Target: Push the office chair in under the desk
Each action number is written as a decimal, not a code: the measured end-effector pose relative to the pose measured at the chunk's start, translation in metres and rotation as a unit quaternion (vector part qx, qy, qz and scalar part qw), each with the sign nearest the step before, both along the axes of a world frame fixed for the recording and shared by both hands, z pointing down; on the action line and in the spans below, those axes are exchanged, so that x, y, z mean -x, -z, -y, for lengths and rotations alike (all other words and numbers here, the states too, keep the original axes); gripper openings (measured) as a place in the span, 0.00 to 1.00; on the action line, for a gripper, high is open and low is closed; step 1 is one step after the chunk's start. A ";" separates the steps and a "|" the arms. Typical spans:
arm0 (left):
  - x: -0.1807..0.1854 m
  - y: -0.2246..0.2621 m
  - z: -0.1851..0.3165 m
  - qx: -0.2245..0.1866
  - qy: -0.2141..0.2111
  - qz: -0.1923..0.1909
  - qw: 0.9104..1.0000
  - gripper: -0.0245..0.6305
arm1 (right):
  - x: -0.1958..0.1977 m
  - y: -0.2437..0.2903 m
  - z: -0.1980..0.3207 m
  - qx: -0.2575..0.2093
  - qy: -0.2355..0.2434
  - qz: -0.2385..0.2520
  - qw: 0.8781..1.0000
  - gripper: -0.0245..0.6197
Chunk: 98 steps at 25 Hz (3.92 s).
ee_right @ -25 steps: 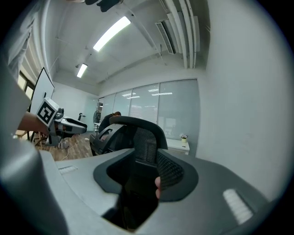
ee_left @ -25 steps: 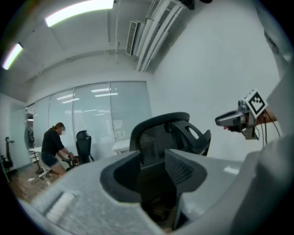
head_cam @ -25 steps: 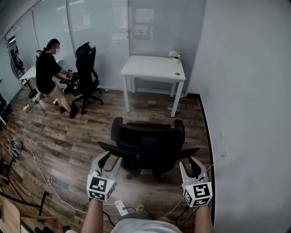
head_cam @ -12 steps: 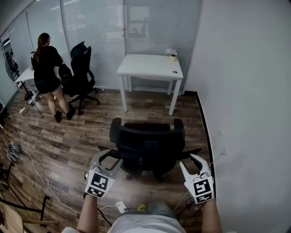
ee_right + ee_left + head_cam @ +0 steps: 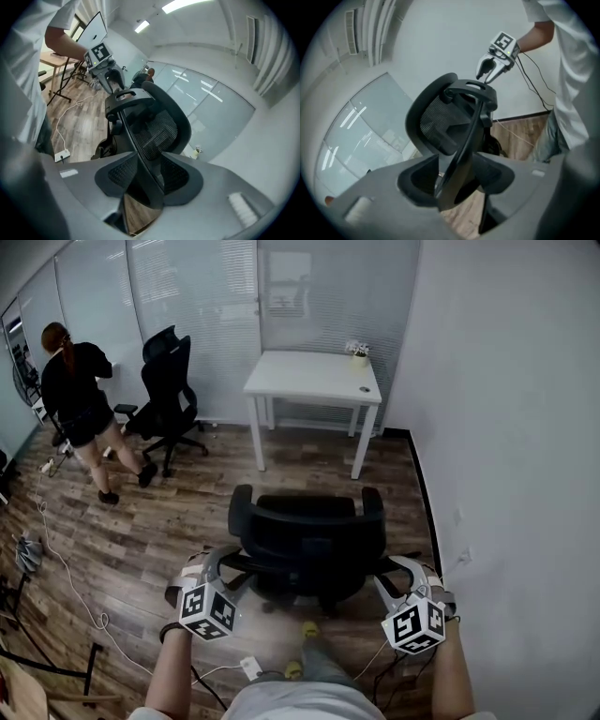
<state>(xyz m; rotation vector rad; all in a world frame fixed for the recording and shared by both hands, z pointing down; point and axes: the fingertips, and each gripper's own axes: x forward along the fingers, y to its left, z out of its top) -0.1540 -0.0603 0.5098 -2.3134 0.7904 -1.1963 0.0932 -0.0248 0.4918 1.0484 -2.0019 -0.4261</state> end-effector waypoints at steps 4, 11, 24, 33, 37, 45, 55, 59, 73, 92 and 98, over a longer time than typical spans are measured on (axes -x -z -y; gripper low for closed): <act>-0.006 -0.011 0.003 0.014 -0.028 0.044 0.999 0.38 | 0.000 -0.011 0.007 0.014 0.021 -0.045 0.999 0.25; -0.011 -0.030 0.006 0.031 -0.051 0.092 0.994 0.38 | -0.004 -0.027 0.009 0.054 0.048 -0.101 0.992 0.25; -0.014 -0.040 0.015 0.022 -0.064 0.123 0.990 0.33 | -0.006 -0.043 0.013 0.101 0.073 -0.134 0.983 0.25; -0.015 -0.041 0.027 0.014 -0.066 0.124 0.990 0.33 | -0.006 -0.044 0.025 0.087 0.053 -0.127 0.987 0.27; -0.016 -0.047 0.033 0.019 -0.069 0.129 0.989 0.33 | -0.006 -0.050 0.031 0.079 0.050 -0.124 0.988 0.27; -0.023 -0.043 0.089 0.003 -0.070 0.123 0.990 0.33 | -0.013 -0.046 0.084 0.080 0.037 -0.096 0.991 0.27; -0.029 -0.042 0.164 -0.004 -0.062 0.115 0.991 0.35 | -0.018 -0.046 0.156 0.070 0.040 -0.090 0.993 0.28; -0.034 -0.041 0.199 -0.006 -0.060 0.113 0.992 0.36 | -0.023 -0.044 0.190 0.071 0.044 -0.089 0.993 0.28; -0.057 -0.039 0.313 -0.001 -0.040 0.111 0.993 0.38 | -0.046 -0.041 0.300 0.066 0.058 -0.090 0.992 0.28; -0.082 -0.037 0.452 -0.020 -0.060 0.108 0.992 0.38 | -0.069 -0.037 0.434 0.057 0.034 -0.072 0.995 0.31; -0.095 -0.037 0.496 -0.028 -0.068 0.103 0.992 0.37 | -0.082 -0.039 0.483 0.064 0.023 -0.067 0.995 0.32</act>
